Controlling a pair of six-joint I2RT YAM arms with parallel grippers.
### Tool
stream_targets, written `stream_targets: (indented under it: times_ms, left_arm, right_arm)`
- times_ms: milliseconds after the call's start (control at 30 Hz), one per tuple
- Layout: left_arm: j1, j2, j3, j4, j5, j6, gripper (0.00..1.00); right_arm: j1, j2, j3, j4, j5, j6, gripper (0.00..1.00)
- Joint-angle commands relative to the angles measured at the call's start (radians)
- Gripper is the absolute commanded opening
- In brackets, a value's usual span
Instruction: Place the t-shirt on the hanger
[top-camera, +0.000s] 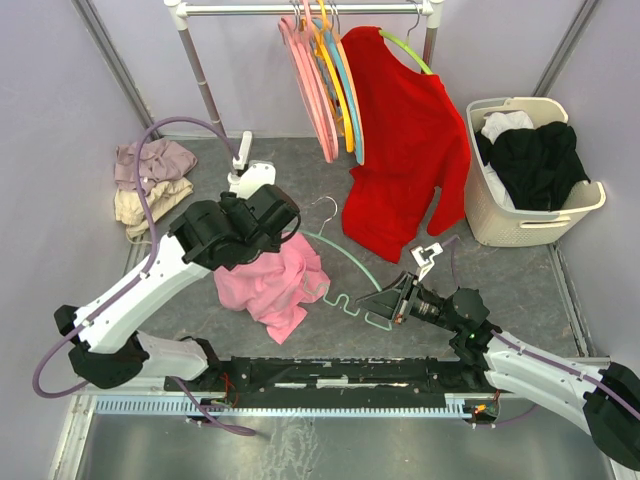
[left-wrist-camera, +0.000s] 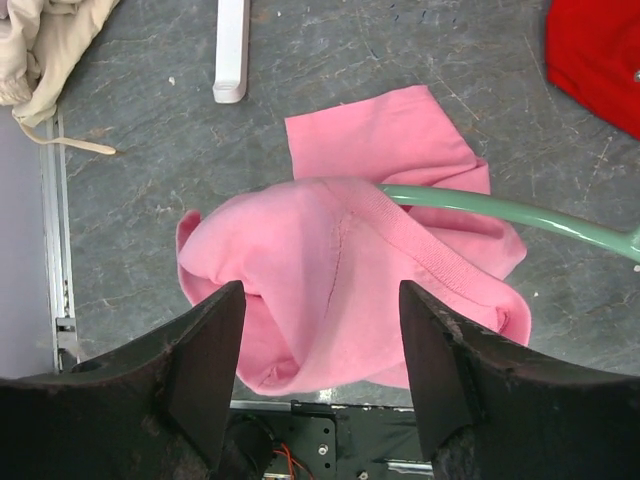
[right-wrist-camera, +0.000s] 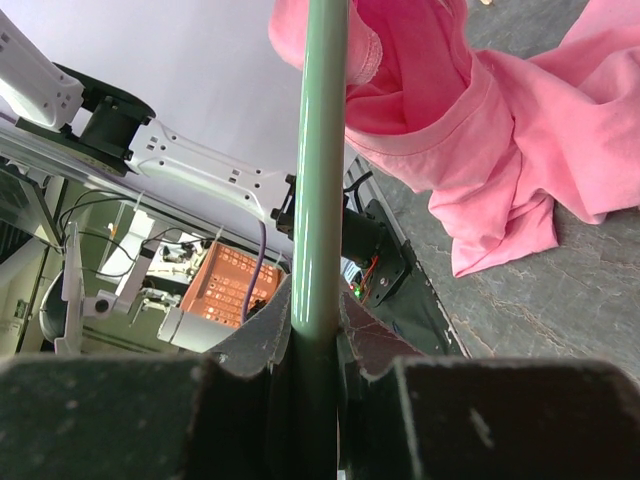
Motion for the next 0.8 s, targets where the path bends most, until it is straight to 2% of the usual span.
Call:
stream_targets:
  times_ms: [0, 300, 467, 533, 667, 700, 767]
  left_arm:
    - [0.006, -0.029, -0.028, -0.004, -0.012, -0.056, 0.66]
    - [0.019, -0.040, -0.123, 0.087, 0.088, -0.025, 0.49]
    - [0.021, -0.002, -0.114, 0.092, 0.100, -0.001, 0.50]
    - [0.023, 0.008, -0.112, 0.092, 0.092, 0.002, 0.42]
    - [0.031, 0.029, -0.090, 0.083, 0.077, 0.009, 0.10]
    - [0.031, 0.034, -0.081, 0.082, 0.075, 0.011, 0.06]
    - [0.031, 0.047, -0.049, 0.075, 0.065, 0.018, 0.03]
  right_arm:
    - [0.004, -0.011, 0.019, 0.151, -0.007, -0.002, 0.02]
    - [0.004, -0.009, 0.027, 0.151, -0.011, -0.002, 0.02]
    - [0.004, -0.013, 0.028, 0.154, -0.011, 0.001, 0.02]
    - [0.003, -0.016, 0.027, 0.156, -0.011, 0.001, 0.02]
    - [0.004, -0.022, 0.028, 0.156, -0.011, 0.006, 0.02]
    - [0.004, -0.023, 0.028, 0.157, -0.011, 0.007, 0.02]
    - [0.004, -0.025, 0.032, 0.160, -0.015, 0.010, 0.02]
